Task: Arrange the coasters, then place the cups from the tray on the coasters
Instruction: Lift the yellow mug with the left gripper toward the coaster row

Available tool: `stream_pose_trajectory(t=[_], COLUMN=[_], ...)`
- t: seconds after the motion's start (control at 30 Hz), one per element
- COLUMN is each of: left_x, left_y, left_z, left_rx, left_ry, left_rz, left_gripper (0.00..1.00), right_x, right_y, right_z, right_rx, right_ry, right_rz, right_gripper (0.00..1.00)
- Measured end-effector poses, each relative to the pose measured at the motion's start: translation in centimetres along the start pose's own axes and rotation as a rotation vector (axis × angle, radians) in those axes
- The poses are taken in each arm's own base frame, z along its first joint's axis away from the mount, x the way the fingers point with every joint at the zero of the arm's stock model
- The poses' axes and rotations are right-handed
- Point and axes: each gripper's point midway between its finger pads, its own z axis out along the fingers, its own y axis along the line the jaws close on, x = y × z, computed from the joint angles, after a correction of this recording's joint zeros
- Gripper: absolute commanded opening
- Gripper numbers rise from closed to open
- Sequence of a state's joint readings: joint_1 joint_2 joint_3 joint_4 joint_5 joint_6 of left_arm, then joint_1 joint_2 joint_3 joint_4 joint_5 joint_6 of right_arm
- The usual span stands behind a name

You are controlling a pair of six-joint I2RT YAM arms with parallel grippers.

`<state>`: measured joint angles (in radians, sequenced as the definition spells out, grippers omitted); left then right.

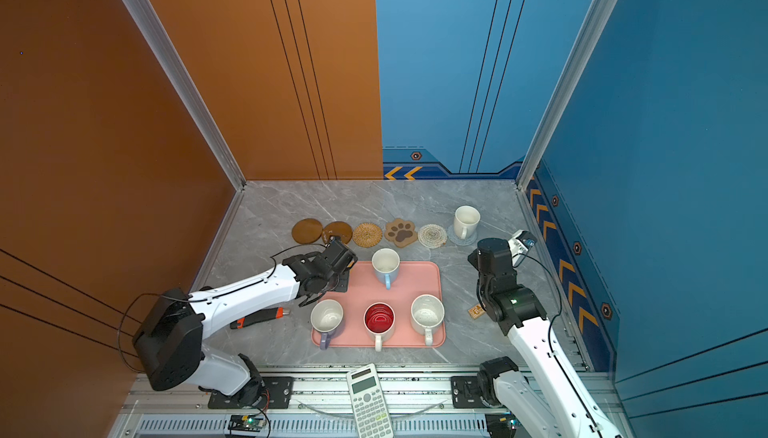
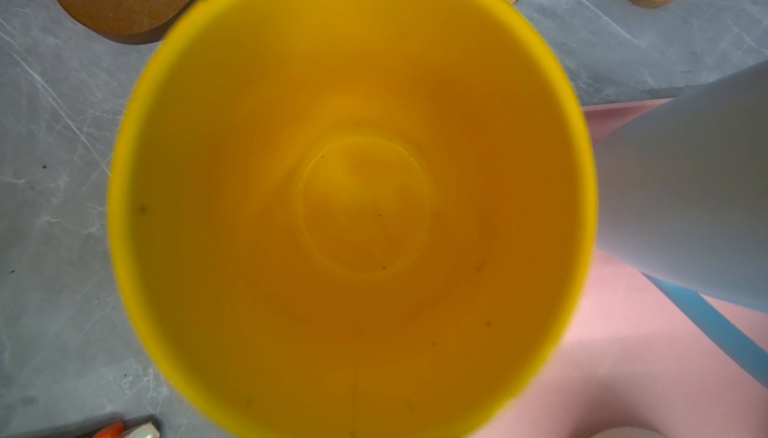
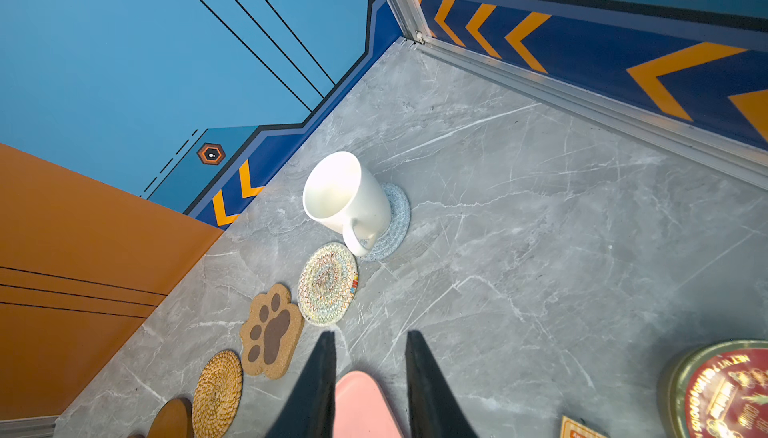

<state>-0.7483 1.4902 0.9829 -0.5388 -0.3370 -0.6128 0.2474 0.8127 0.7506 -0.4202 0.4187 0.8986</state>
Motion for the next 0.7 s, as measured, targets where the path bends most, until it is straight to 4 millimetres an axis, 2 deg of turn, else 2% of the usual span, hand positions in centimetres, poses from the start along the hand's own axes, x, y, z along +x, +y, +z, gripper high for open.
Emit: stream_pose_trajectory(t=[0.2, 0.47, 0.7], left_x=[-0.8, -3.6, -4.6], left_y=[1.6, 3.1, 5.2], left_z=[0.4, 0.1, 0.5], left_rx=[-0.026, -0.024, -0.035], left_ry=[0.001, -0.031, -0.023], left_rz=[-0.008, -0.061, -0.097], left_gripper=[0.0, 0.0, 0.0], right_x=[0.1, 0.0, 0.4], right_y=[-0.1, -0.3, -0.4], right_z=[0.0, 0.1, 0.6], right_rx=[0.002, 0.009, 0.023], right_ry=[0.001, 0.0, 0.012], right_rz=[0.0, 0.0, -0.009], right_gripper=[0.28, 0.28, 0.28])
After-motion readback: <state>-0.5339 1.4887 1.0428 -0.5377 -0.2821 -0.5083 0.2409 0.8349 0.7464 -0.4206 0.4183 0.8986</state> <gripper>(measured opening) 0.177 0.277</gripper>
